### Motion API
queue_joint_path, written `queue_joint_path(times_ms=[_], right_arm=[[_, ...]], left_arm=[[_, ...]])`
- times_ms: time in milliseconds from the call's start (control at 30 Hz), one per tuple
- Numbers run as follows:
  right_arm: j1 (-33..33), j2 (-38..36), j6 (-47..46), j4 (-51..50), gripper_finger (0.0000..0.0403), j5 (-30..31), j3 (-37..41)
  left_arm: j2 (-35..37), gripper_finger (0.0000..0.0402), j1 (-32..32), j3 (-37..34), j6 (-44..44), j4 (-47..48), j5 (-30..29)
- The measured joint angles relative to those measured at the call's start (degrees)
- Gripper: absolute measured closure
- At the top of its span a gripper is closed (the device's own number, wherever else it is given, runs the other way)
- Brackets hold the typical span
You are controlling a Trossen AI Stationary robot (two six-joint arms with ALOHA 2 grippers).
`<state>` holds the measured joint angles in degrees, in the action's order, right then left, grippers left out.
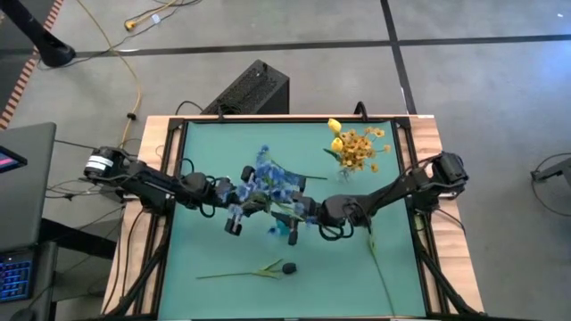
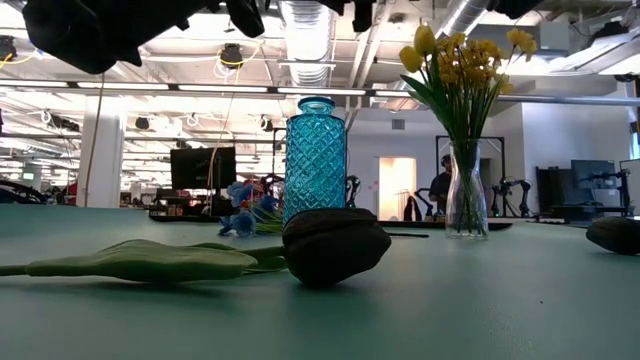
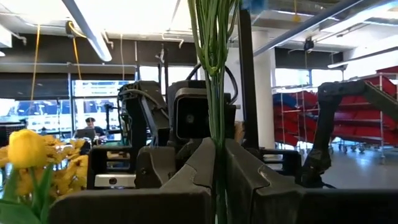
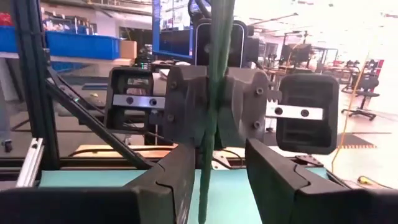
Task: Sort flowers into vase by color
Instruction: Put the bottom blue flower into the blue transparent vase
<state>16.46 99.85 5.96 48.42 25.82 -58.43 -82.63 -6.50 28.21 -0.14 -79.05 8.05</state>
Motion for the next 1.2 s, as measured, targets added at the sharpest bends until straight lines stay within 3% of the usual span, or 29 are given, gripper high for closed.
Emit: queue_joint_path(times_ms=[167,433,700,967,1200], right_arm=[[-0.34,0.02,-0.11,0.04,0.0264,0.11,0.00],[-0.36,0.00,-2.19,-1.68,0.0378,0.05,0.00],[-0.32,-0.71,-9.38,-10.02,0.0360,2.62,-0.07],[-0.32,-3.29,-16.26,-24.41,0.0373,2.58,-0.07],[0.07,-3.60,-16.53,-26.15,0.0368,2.36,-0.02]], left_arm=[[0.00,0.0398,0.02,0.00,0.87,-0.16,-0.41],[0.00,0.0398,0.26,-0.02,1.39,0.20,-0.35],[0.00,0.0398,1.40,-0.07,1.19,5.80,-0.07],[0.00,0.0398,2.03,-0.09,0.98,13.62,0.27],[0.00,0.0398,2.02,-0.02,1.17,15.24,0.75]])
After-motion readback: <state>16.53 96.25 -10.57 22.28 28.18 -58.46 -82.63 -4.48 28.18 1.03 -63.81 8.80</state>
